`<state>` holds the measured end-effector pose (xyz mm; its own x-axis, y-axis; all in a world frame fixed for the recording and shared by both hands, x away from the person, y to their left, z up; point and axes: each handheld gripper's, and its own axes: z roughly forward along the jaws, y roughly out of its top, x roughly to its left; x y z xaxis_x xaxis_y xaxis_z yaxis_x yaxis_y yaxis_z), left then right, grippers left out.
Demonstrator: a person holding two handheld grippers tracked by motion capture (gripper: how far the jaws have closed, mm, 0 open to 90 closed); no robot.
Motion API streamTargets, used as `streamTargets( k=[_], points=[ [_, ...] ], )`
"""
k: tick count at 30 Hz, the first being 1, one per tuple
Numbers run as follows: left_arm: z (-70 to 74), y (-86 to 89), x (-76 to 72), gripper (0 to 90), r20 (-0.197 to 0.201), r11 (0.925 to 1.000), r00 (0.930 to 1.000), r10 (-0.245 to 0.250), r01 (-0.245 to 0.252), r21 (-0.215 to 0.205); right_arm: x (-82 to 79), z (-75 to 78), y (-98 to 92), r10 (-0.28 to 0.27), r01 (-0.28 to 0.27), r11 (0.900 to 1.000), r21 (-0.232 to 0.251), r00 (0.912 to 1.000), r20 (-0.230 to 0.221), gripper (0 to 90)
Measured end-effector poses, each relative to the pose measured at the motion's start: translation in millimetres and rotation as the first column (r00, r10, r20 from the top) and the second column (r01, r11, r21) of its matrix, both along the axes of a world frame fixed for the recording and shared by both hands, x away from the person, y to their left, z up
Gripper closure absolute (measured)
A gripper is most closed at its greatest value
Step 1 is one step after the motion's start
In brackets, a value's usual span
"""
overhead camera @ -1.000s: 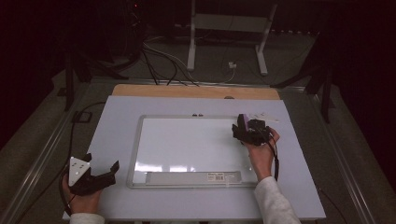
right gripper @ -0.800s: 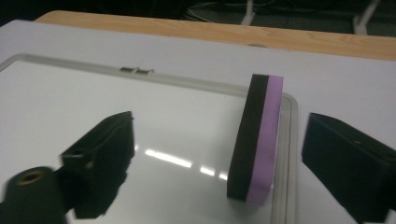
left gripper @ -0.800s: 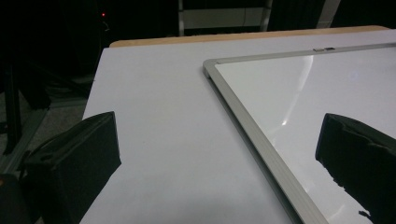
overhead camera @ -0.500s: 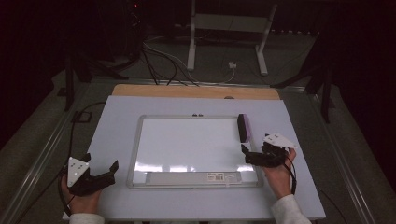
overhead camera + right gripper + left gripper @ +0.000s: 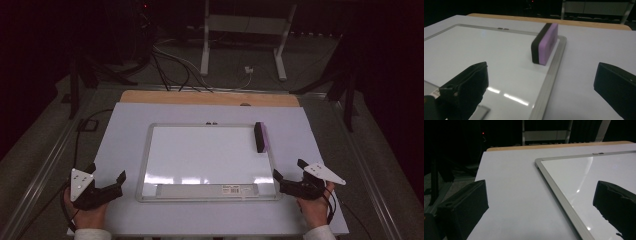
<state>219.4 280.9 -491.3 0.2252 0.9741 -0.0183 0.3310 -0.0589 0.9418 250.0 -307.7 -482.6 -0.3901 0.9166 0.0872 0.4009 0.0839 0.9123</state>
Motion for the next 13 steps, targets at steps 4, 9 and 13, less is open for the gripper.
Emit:
streamTargets(
  k=[4,9,13],
  points=[
    [0.7,0.5,-0.6,0.6,0.004,1.0,1.0,-0.002,0.002,0.002,-8.5,-3.3,-2.5,0.003,-0.003,1.0,-0.017,0.9999,0.011,0.0],
    [0.9,0.9,-1.9,0.6,0.003,1.0,1.0,0.006,-0.006,0.002,-11.0,-3.3,0.0,0.019,-0.019,1.0,-0.023,0.9996,0.02,0.0],
    [0.6,1.3,-1.8,0.6,-0.001,0.9999,1.0,0.008,-0.008,0.006,-9.6,-4.5,-1.2,0.003,-0.003,1.0,-0.022,0.9999,0.011,0.0]
  ],
)
